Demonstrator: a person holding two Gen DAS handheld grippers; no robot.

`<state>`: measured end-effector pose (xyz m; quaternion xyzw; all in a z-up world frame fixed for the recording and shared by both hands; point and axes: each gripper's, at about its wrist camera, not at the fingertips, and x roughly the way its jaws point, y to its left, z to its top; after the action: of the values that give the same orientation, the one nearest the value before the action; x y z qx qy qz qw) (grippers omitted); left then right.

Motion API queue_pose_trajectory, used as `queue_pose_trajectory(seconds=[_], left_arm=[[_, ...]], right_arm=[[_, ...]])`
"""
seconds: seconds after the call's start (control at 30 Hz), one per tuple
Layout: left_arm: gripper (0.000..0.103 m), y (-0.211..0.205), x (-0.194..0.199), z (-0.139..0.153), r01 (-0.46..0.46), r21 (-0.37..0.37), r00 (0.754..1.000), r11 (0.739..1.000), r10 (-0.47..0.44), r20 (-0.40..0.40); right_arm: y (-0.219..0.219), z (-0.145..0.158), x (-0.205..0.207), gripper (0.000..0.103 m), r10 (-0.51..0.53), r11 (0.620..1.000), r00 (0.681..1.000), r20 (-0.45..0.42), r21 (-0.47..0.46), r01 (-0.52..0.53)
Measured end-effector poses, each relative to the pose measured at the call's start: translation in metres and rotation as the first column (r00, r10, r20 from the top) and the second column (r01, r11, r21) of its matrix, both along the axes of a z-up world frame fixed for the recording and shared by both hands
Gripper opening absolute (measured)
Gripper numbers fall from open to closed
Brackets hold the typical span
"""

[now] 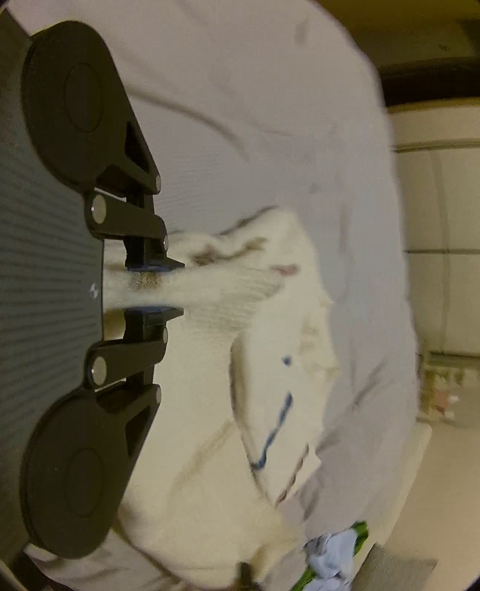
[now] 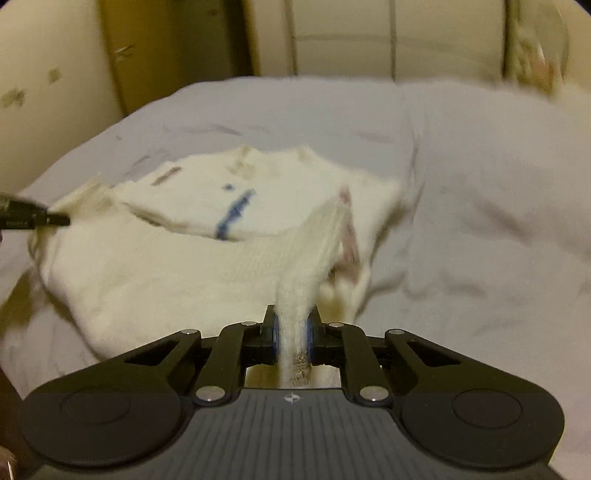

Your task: Fold clothes

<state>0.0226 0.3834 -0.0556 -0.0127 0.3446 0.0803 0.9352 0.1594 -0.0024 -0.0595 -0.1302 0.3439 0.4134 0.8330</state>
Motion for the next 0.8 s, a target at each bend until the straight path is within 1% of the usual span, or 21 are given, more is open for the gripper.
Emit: queue_pose_trajectory(seconds=[0.07,0.13,0.23,0.33,0.37,0.43,0.53,0.6,0.63,0.67,0.7,0.73,0.8], left_arm=[[0.013,-0.006,-0.009,0.008,0.008,0.043,0.999,0.999,-0.010,0.050],[0.013,-0.002,-0.012,0.020,-0.011,0.061,0.991,0.998,0.003,0.131],[0.014,0.013,-0.004,0.038,-0.063,0.061,0.970,0.996,0.047,0.238],[0.014,0.035,0.027,0.048,-0.095,0.046,0.954,0.994,0.078,0.289],[0.014,0.041,0.039,0.047,-0.103,0.056,0.952,0.993,0.082,0.294],[0.014,0.049,0.067,0.044,-0.117,0.088,0.952,0.989,0.086,0.294],[0.014,0.063,0.116,0.021,-0.132,0.127,0.970,0.983,0.102,0.220],[0.014,0.077,0.146,-0.001,-0.146,0.118,0.983,0.982,0.131,0.130],[0.014,0.084,0.160,-0.014,-0.154,0.108,0.986,0.982,0.146,0.079],[0.014,0.088,0.170,-0.024,-0.158,0.111,0.987,0.981,0.154,0.046],[0.014,0.088,0.175,-0.030,-0.156,0.123,0.988,0.980,0.153,0.037],[0.014,0.087,0.177,-0.030,-0.155,0.137,0.988,0.978,0.150,0.047],[0.014,0.083,0.173,-0.019,-0.154,0.153,0.984,0.976,0.138,0.109]], right_arm=[[-0.002,0.014,-0.008,0.012,-0.013,0.999,0.997,0.077,0.049,0.009],[-0.002,0.025,-0.009,0.011,-0.029,0.996,0.987,0.156,0.090,0.015],[0.018,0.017,0.030,0.011,-0.051,0.995,0.985,0.166,0.088,0.037],[0.038,0.009,0.068,0.011,-0.073,0.995,0.982,0.177,0.086,0.059],[0.045,0.007,0.081,0.011,-0.080,0.994,0.980,0.180,0.085,0.066],[0.058,0.002,0.107,0.011,-0.095,0.993,0.978,0.187,0.084,0.080],[0.078,-0.006,0.145,0.011,-0.117,0.991,0.973,0.197,0.082,0.102],[0.092,-0.014,0.171,0.011,-0.128,0.991,0.972,0.195,0.075,0.115],[0.100,-0.024,0.182,0.011,-0.124,0.992,0.977,0.171,0.053,0.116],[0.105,-0.031,0.187,0.010,-0.118,0.993,0.979,0.165,0.038,0.114],[0.108,-0.032,0.189,0.010,-0.114,0.993,0.978,0.174,0.038,0.109],[0.110,-0.034,0.190,0.010,-0.110,0.994,0.977,0.184,0.038,0.105],[0.109,-0.028,0.188,0.010,-0.107,0.993,0.971,0.215,0.066,0.095]])
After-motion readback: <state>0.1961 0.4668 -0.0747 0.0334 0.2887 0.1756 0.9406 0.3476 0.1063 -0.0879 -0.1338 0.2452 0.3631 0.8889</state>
